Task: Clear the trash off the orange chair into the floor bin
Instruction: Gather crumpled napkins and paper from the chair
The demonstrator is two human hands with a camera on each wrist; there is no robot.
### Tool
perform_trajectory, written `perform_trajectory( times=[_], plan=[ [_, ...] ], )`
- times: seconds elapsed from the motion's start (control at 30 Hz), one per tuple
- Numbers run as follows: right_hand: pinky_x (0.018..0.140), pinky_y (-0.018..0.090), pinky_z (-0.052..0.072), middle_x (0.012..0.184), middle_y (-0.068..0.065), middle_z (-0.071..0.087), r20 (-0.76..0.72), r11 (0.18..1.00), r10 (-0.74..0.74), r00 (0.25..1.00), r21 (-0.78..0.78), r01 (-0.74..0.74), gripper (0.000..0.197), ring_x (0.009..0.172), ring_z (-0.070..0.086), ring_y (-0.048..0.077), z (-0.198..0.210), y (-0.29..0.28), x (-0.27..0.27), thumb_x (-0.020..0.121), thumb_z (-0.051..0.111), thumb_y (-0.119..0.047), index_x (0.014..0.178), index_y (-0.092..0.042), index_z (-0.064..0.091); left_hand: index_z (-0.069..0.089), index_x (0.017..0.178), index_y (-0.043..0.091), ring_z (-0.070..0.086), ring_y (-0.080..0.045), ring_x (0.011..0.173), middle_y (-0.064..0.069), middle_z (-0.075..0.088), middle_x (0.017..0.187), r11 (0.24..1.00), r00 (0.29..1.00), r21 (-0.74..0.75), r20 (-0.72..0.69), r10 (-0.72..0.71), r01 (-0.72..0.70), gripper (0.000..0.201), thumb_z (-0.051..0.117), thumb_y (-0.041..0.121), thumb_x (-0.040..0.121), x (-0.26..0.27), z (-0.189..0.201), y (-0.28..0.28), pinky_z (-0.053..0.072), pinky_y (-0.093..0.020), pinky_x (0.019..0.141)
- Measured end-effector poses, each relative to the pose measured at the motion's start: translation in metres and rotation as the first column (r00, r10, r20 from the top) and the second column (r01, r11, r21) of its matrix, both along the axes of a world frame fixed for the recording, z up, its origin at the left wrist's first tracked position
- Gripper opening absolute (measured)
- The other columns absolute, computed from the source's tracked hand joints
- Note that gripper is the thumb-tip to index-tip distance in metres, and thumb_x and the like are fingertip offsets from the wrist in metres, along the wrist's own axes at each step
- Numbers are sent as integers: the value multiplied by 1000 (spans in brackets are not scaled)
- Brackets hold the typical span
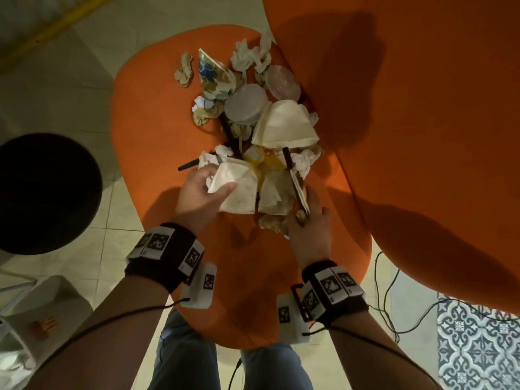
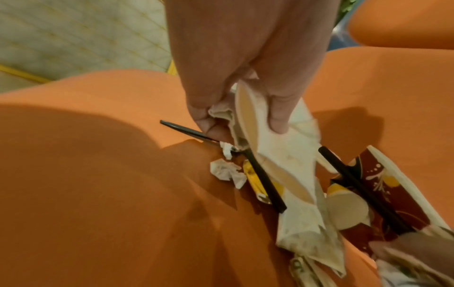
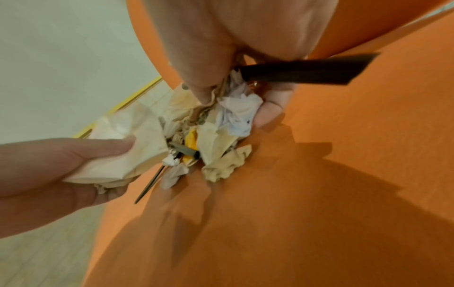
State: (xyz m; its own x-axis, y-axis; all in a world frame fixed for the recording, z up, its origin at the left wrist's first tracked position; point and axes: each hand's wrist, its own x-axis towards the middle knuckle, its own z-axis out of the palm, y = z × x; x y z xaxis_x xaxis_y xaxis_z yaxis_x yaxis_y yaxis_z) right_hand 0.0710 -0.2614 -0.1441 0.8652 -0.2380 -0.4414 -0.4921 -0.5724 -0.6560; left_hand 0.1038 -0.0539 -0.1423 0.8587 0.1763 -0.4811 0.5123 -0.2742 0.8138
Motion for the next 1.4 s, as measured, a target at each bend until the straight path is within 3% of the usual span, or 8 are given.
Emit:
perform_trajectory(
  times=[0.07,0.23,0.47,0.73,0.9,1.07,1.17,1.4],
  plan=[
    [86,44,53,128,10,38,-45,1000,19,999,11,-19,70,104,54,32,0,11,-3,88,60,-27,147,-34,23,57,98,38,64,-27,102,-8,63,116,994,997,-77,-8,76,-77,30,73,37,73,-5,1,2,55,-48,84],
    [91,48,50,126,9,33,-143,996,71,987,-42,-78,111,110,49,34,-9,34,0,67,80,-44,149,-35,6,16,147,25,56,-14,113,10,53,124,970,999,-244,-34,-5,-4,86,65,-4,82,-8,-3,-13,51,-27,86],
    [83,46,53,127,12,35,-183,964,151,971,-192,-186,98,103,57,37,-11,34,8,78,72,-35,150,-31,5,11,150,12,26,-17,141,-3,24,155,982,985,83,-7,-170,170,90,70,12,82,14,-4,-19,23,-14,98],
    [71,44,57,110,11,64,-109,993,46,993,-105,-58,66,88,66,33,-18,18,15,83,61,-24,140,-32,30,33,142,13,51,-24,121,-5,52,135,932,948,-198,-164,273,-302,87,82,24,70,48,-1,-28,44,-43,102],
    [65,47,58,87,4,71,-63,991,-135,989,-6,135,37,75,69,28,-22,4,6,85,59,-42,119,-27,55,21,148,12,42,-25,132,-6,40,147,951,949,-145,-202,242,-273,101,83,21,69,54,-3,-46,42,-42,106],
    [54,32,56,69,-5,67,-51,981,-191,980,12,191,25,57,66,12,-19,-12,-3,90,58,-34,111,-19,60,23,148,8,39,-26,135,-8,36,149,950,922,-68,-272,275,-304,99,82,20,69,65,1,-50,41,-36,104],
    [55,35,58,69,-2,69,-43,978,-202,979,39,203,20,57,68,12,-19,-18,-6,90,59,-32,105,-18,60,20,148,6,33,-27,138,-11,30,153,980,934,7,-301,194,-201,99,80,28,72,73,5,-50,37,-38,109],
    [55,35,59,67,-3,69,-10,979,-178,984,95,178,21,55,67,6,-15,-20,-8,87,62,-27,107,-20,61,45,135,7,53,-24,120,-8,52,135,984,937,21,-305,172,-174,76,81,24,71,74,11,-53,47,-31,92]
  ],
)
